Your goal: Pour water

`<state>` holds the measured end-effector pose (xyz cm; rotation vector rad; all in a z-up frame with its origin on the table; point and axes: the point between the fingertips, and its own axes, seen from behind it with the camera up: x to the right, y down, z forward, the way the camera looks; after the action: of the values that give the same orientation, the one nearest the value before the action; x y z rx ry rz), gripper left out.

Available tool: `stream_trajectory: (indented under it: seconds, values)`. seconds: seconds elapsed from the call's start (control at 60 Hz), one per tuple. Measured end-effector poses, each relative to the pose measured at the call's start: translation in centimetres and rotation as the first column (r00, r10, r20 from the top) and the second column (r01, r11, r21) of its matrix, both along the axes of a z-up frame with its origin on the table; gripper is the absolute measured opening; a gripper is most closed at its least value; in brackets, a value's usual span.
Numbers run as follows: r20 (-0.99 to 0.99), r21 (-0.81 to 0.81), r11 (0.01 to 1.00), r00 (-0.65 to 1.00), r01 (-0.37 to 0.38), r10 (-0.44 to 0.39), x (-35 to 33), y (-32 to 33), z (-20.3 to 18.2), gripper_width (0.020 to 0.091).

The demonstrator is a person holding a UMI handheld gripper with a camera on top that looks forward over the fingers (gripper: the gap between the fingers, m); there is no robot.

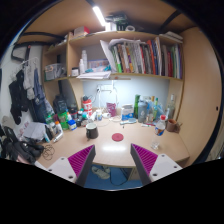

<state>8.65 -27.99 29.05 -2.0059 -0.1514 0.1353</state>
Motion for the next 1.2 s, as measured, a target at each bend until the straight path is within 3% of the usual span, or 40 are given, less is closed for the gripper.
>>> stream_trajectory:
  seconds: [0.283, 0.55, 0.767, 0.867, 1.083, 1.2]
  values:
    - [0.012, 0.004, 0.999, 0.999, 0.044, -0.044, -1.9, -1.4, 0.0, 0.0775]
    - [0.022, 0.001, 0.985, 0.984, 0.175, -0.175, 6.9, 2.0, -3.5, 0.0777]
    - [0.059, 0.105, 0.966, 0.968, 0.236, -0.243, 16.9, 12.1, -8.1, 0.0779]
    - [0.065, 0.162, 0.957, 0.965, 0.240, -0.253, 20.7, 18.7, -11.9, 0.0771]
    - [0.050, 0.136, 0.965, 0.971, 0.225, -0.234, 24.5, 29.1, -20.9, 0.0769]
    - [0.031, 0.178, 0.958, 0.972, 0.223, -0.232, 25.4, 32.5, -22.8, 0.0768]
